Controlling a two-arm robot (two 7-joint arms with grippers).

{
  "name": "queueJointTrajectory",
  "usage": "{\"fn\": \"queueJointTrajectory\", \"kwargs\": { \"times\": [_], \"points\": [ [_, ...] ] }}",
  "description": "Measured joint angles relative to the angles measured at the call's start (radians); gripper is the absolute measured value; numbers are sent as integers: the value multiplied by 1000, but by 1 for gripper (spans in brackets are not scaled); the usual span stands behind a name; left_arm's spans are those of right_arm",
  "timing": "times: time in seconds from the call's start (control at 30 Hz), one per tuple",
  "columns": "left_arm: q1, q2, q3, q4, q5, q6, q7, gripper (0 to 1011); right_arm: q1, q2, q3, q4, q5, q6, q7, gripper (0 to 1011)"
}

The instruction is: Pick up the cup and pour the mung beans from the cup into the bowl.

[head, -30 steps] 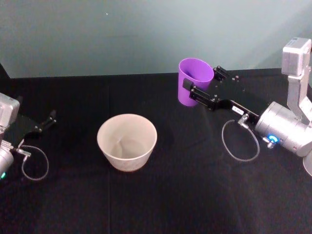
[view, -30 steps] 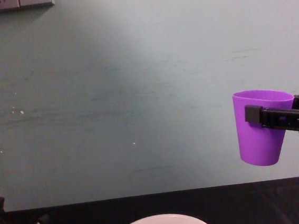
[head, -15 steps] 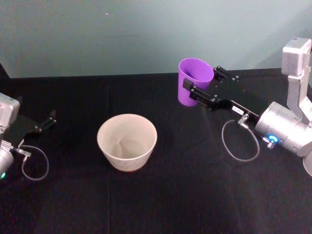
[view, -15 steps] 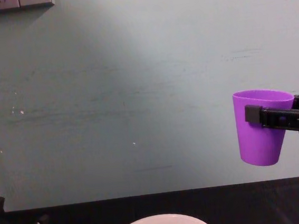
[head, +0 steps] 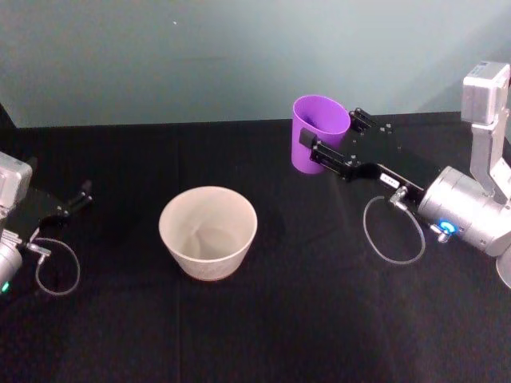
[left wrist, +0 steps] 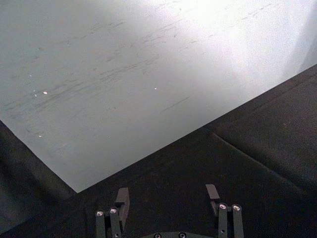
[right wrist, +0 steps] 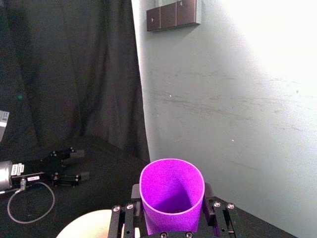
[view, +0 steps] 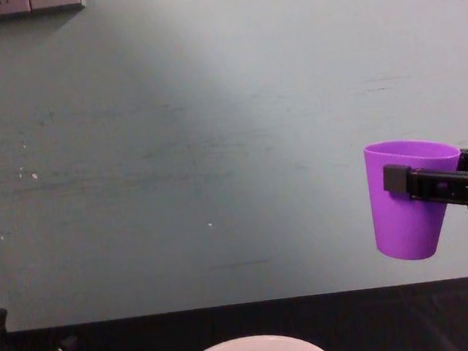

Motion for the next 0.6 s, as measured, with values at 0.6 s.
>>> {"fn": "queueJointTrajectory", "kwargs": {
  "times": [0.6],
  "points": [
    [0, 0, 0, 0, 0, 0, 0, 1000, 0, 0, 0, 0, 0, 0, 0, 718]
  ]
}}
